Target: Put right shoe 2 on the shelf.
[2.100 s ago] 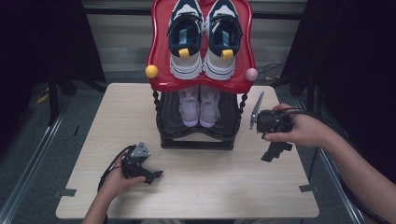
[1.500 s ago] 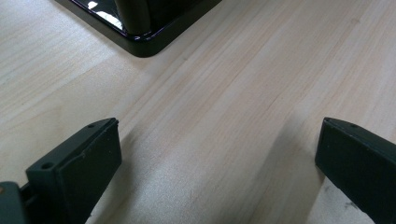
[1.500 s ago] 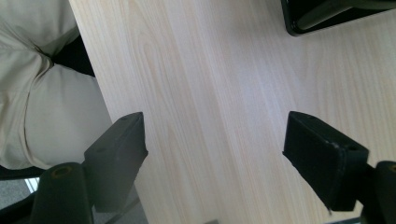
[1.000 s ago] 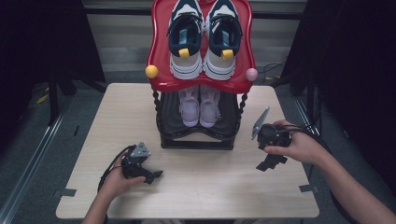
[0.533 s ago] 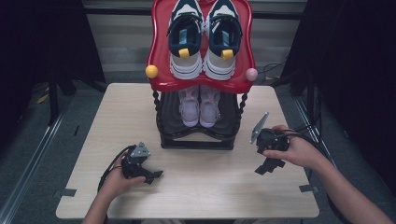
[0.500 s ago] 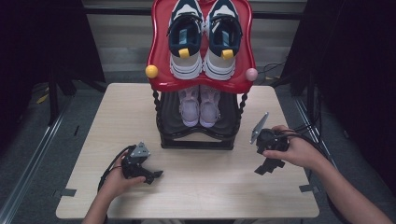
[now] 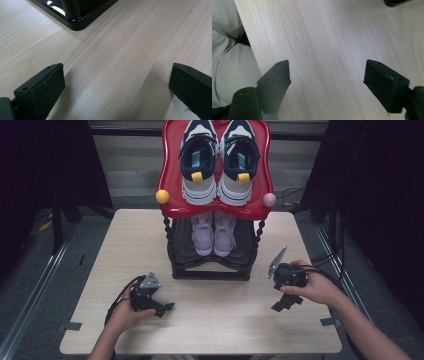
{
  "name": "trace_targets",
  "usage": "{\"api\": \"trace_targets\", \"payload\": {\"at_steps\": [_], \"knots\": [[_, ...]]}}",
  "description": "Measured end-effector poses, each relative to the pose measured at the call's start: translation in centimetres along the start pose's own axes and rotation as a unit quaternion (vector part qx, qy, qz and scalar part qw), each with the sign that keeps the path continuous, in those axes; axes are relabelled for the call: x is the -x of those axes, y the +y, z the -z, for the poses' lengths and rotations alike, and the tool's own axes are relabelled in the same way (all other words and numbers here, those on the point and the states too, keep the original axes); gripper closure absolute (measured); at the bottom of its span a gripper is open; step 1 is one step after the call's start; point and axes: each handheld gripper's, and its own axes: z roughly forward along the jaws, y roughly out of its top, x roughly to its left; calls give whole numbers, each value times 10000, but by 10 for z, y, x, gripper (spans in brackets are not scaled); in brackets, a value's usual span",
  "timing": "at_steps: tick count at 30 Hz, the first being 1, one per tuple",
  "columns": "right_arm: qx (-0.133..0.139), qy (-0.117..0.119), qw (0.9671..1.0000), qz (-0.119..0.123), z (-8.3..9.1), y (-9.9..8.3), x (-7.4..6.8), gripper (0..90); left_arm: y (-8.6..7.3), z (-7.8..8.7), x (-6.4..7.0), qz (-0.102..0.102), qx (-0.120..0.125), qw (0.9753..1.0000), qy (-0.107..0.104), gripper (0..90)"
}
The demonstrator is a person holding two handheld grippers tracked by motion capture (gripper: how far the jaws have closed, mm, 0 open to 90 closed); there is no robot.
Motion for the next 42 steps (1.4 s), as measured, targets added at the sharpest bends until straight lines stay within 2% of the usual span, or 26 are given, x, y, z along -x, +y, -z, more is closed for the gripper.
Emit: {"api": "trace_targets", "payload": {"at_steps": [6,7,10,15,26,33,34,42], "knots": [[111,13,9998,-173,-9,-7,0,205,0,0,0,-1,-1,10000,-1,0],[150,11,9998,-111,-10,-8,2,205,0,0,0,0,0,10000,-1,0],[211,61,9994,-263,-15,-11,1,205,0,0,0,-1,0,10000,-1,0],[369,72,9988,-325,-24,-15,1,205,0,0,0,-2,-1,10000,0,0],[494,146,9978,-413,-46,-24,2,205,0,0,0,2,-4,10000,-4,0],[715,154,9954,-616,-61,-34,4,205,0,0,0,0,2,10000,1,0],[757,172,9955,-540,-63,-36,5,205,0,0,0,4,3,10000,0,0],[1047,93,9927,-595,-73,-43,6,205,0,0,0,0,2,10000,1,0]]}}
